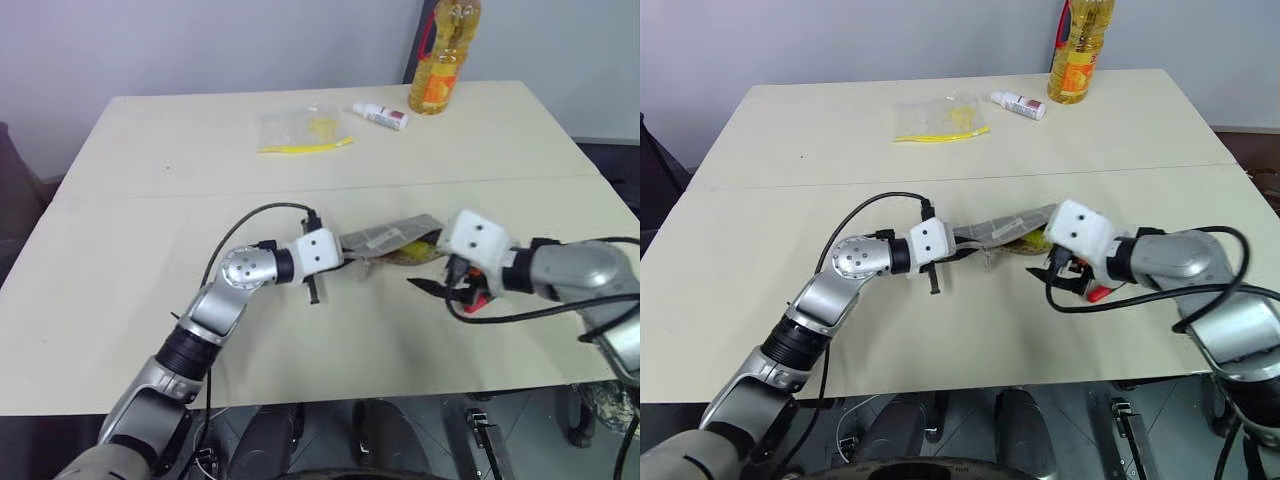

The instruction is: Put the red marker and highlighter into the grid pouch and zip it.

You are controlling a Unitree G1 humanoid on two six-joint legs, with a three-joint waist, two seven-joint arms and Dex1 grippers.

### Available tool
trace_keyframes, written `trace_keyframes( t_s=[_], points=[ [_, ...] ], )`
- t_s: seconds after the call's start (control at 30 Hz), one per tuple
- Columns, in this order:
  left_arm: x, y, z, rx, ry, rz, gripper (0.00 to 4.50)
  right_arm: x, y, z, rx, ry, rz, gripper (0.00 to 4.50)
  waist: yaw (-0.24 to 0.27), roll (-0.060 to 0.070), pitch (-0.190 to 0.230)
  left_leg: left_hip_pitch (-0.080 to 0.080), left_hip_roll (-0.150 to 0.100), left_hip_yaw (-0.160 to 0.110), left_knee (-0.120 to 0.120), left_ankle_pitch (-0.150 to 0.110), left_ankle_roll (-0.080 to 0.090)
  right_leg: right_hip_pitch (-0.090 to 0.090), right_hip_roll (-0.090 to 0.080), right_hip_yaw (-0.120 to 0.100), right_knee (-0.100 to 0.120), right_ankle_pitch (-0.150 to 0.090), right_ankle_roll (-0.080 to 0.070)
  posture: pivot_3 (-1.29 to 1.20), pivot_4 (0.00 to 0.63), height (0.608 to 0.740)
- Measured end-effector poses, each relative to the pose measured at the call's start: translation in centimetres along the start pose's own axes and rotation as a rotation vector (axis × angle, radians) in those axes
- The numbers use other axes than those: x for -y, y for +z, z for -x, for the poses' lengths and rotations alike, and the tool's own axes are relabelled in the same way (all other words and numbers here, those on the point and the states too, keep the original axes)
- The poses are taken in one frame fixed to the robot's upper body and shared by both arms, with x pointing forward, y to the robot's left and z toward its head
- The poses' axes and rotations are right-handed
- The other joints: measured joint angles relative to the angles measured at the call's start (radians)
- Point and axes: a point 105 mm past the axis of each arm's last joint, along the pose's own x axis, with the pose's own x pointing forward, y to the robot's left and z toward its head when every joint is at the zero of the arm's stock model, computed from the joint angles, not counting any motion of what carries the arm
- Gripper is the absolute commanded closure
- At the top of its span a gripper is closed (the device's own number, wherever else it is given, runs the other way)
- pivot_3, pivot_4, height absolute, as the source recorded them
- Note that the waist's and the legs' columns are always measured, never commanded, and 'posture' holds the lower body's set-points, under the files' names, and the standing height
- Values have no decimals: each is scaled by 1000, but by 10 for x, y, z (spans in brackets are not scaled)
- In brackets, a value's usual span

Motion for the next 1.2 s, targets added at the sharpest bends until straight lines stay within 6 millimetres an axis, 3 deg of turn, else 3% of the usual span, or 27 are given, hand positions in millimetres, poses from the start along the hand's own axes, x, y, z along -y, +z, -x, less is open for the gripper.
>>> trace_keyframes(
  t_s=[0.07,0.13,0.3,0.4,0.57,0.73,0.83,1.03,1.2],
  points=[
    [-1,-2,-3,-6,23,30,4500,10,-2,11,24,-71,-89,678,1,0,0,0,0,0,0,0,0,0,0,0,0,0,0,0,150,740],
    [-3,-5,-8,-10,52,56,4500,17,-16,21,0,-155,-181,678,5,0,0,0,0,0,1,0,0,0,0,0,0,0,0,0,150,740],
    [-13,-10,-25,-25,152,103,4500,25,-79,42,-147,-454,-528,678,24,0,0,0,0,0,1,0,0,-1,0,0,1,0,0,0,150,740],
    [-17,-8,-30,-16,166,99,4500,17,-100,49,-215,-600,-700,678,24,1,-1,0,0,0,1,0,0,-1,0,0,2,0,0,0,150,740],
    [-19,-6,-41,3,157,95,4500,-3,-105,38,-256,-745,-882,678,24,2,-2,0,0,0,0,0,0,-2,1,0,2,0,0,0,150,740],
    [-19,-4,-45,21,147,83,4500,-9,-118,35,-332,-868,-951,678,24,2,-2,0,-1,0,0,0,0,-2,0,0,2,0,0,0,150,740],
    [-20,-3,-45,25,149,82,4500,-11,-124,32,-361,-894,-986,1460,22,2,-2,0,-1,0,0,0,0,-2,1,0,2,0,0,0,150,740],
    [-21,-3,-44,26,166,82,4500,-7,-121,25,-347,-871,-1000,4234,21,2,-2,0,-1,0,0,0,0,-2,1,0,2,0,0,0,150,740],
    [-21,-7,-40,17,184,94,4500,11,-115,29,-356,-856,-892,4279,19,2,-2,0,-1,0,0,0,0,-2,1,0,2,0,0,0,150,740]
  ],
)
